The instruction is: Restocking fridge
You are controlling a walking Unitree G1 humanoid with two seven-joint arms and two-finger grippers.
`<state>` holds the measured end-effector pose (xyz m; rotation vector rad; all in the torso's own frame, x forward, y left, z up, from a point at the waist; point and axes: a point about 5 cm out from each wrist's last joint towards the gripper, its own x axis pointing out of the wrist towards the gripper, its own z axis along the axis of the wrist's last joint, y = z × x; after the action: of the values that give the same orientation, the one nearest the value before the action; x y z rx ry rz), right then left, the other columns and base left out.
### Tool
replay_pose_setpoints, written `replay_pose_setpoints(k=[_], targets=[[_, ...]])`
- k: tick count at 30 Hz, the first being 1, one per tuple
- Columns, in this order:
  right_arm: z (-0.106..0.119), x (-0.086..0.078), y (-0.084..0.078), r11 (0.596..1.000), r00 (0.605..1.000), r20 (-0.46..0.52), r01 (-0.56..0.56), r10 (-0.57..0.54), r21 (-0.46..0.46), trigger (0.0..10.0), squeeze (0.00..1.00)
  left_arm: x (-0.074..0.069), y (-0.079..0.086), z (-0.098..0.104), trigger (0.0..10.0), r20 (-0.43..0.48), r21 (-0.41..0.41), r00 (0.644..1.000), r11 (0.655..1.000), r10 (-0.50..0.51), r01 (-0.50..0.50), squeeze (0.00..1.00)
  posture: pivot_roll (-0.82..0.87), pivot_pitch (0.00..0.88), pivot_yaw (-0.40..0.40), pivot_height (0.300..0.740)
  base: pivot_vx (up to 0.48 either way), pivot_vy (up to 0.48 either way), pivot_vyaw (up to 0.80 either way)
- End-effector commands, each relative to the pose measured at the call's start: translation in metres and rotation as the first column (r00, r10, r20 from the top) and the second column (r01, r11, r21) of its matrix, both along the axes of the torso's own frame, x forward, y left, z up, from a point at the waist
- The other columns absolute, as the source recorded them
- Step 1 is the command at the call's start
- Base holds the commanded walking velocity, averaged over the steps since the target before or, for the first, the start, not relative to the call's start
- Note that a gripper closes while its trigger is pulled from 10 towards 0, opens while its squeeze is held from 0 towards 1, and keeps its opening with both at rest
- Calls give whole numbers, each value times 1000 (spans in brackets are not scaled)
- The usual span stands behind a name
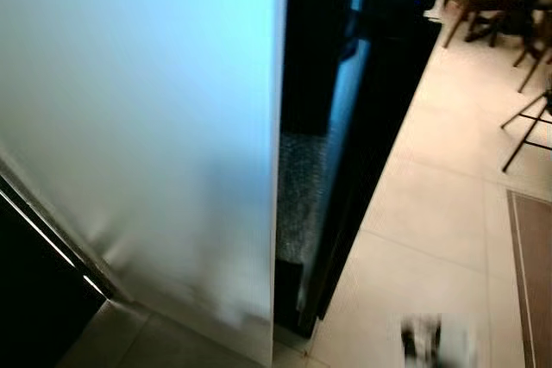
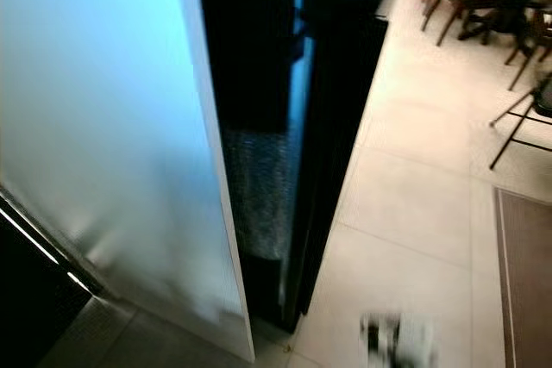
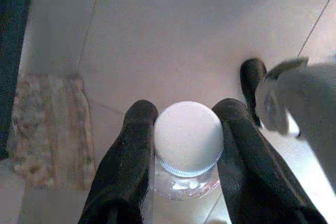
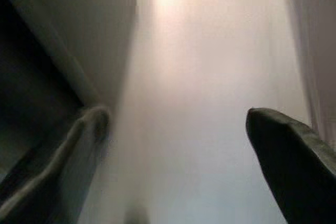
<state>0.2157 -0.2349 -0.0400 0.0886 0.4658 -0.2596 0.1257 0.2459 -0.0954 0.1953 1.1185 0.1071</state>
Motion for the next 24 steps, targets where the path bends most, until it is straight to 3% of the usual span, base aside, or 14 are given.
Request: replay_pose_setpoints(k=[1,7,9,11,12,13,14,16,24], targets=[[46,35,-9,986,967,226,-83,115,-145,10000,0,-6,4,-1,10000,-23,14,1000,1000,-12,12,0,-8,0,-12,740,0,0,0],[78,50,15,966,906,352,-181,237,-186,10000,0,-8,3,-1,10000,-21,12,1000,1000,-2,2,0,9,0,-32,740,0,0,0],[84,50,24,944,882,356,-239,309,-228,10000,0,-9,3,-2,10000,-23,12,1000,1000,2,-2,0,12,0,-38,740,0,0,0],[90,46,49,884,809,357,-418,467,-209,10000,0,-11,4,-2,10000,-29,12,1000,1000,2,-1,0,10,0,-41,740,0,0,0],[90,46,49,884,809,357,-418,467,-209,10000,0,-11,4,-2,10000,-29,12,1000,1000,2,-1,0,10,0,-41,740,0,0,0],[93,43,59,856,777,362,-486,515,-175,10000,0,-12,4,-3,10000,-31,13,1000,1000,1,0,0,10,0,-41,740,0,0,0],[97,30,79,749,676,355,-649,646,-129,10000,0,-12,3,-3,10000,-35,13,999,1000,-2,3,0,1,0,-43,740,0,0,0],[100,19,89,675,608,335,-726,720,-134,10000,0,-12,3,-3,10000,-38,13,999,1000,-4,5,0,-5,0,-43,740,0,0,0],[103,14,96,666,599,343,-736,723,-121,10000,0,-12,2,-3,10000,-39,13,999,1000,-7,8,0,-7,0,-45,740,0,0,0]])
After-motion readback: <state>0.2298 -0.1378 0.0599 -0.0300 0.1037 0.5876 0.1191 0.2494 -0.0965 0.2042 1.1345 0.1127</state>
